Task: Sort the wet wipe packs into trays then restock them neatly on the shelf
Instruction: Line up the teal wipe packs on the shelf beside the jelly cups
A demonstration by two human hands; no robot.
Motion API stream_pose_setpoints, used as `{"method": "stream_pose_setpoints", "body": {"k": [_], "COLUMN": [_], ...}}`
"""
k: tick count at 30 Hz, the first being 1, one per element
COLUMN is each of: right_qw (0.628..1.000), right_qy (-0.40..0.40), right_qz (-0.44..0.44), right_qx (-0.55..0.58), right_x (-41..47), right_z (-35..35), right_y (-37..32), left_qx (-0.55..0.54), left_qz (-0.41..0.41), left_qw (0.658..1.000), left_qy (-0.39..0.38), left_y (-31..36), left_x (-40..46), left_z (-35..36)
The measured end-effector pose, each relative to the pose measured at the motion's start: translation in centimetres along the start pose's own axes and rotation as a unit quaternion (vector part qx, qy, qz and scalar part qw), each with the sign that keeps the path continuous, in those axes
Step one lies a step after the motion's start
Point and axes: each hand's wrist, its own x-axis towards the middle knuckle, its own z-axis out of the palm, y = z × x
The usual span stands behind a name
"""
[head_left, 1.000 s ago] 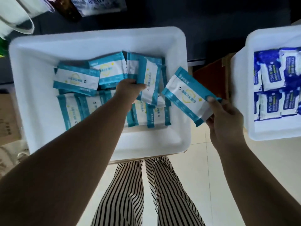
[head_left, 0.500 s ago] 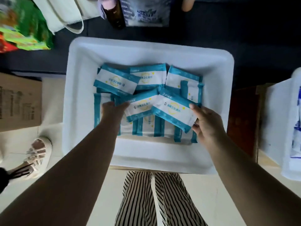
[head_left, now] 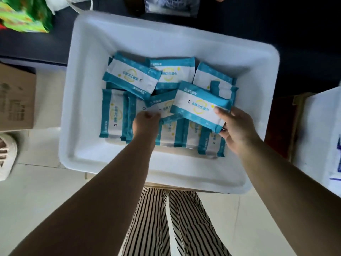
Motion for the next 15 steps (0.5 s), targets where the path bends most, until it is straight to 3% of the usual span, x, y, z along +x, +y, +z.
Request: {"method": "stream_pose_setpoints", "body": {"k": [9,15], "right_qw": [0.999,0.994], "right_qy": [-0.007,-0.032], "right_qz": [-0.047,-0.050], "right_qx": [0.026,0.096], "right_x": [-8.2,-14.4], "right_z": [-3.5,-5.2], "right_y": [-6.1,-10.6], "left_qx": [-0.154,-0.318], "left_qz": [-0.020,-0.078], "left_qw": [0.984,0.938], "left_qy": [-0.089,-0.113], "left_y": [5.4,11.2], "left_x": [-6.9,-13.8], "left_z": [-5.9,-10.0]}}
